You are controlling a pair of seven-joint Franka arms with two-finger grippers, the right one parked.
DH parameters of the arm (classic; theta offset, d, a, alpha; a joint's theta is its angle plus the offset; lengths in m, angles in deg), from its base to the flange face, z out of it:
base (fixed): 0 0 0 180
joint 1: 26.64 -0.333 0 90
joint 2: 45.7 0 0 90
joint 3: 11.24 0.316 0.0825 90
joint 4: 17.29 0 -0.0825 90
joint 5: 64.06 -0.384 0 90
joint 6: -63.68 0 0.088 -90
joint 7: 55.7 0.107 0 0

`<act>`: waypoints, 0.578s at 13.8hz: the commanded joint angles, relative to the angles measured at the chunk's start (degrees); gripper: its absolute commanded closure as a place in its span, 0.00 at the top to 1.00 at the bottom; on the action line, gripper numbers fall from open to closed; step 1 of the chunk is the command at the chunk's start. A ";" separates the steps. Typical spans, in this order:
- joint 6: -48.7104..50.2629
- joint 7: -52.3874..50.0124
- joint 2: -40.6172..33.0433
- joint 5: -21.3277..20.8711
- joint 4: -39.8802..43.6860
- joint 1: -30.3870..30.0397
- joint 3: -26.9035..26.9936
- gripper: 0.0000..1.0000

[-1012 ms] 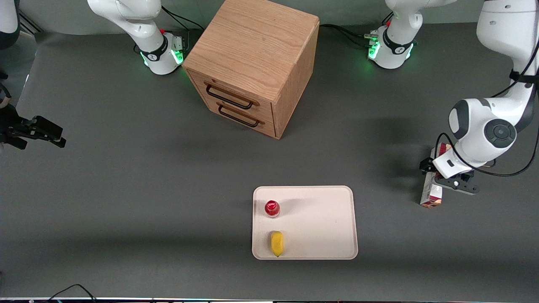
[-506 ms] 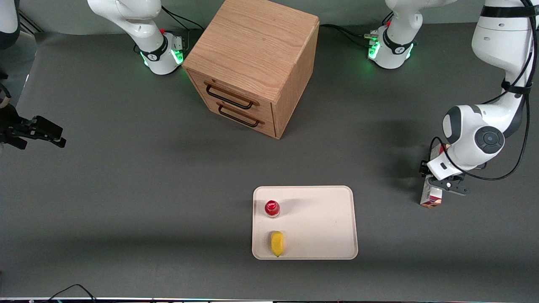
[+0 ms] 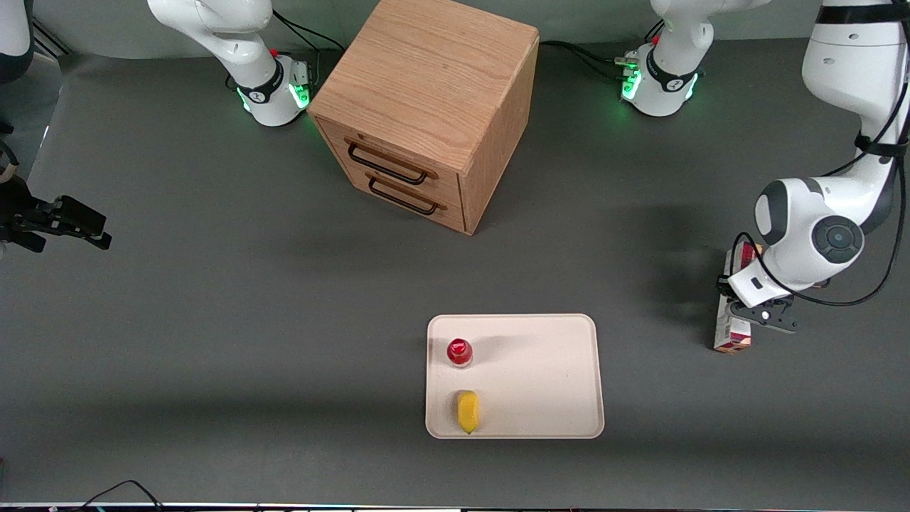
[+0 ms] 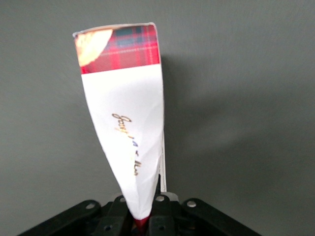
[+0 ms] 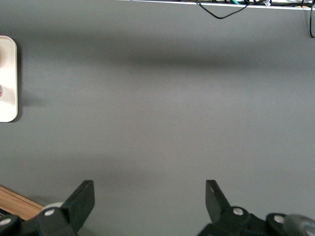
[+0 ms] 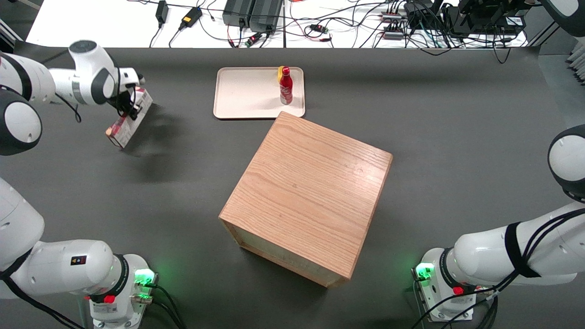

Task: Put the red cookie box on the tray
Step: 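Close the left gripper on the cookie box's end and lift it, then carry the upright cookie box over the tray with the left gripper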

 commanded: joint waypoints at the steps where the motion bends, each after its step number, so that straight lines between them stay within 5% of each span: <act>1: 11.68 0.60 -2.19 -0.14 10.07 0.54 -1.74 0.00; 8: 37.81 -3.07 9.21 2.94 45.13 10.29 -2.10 0.00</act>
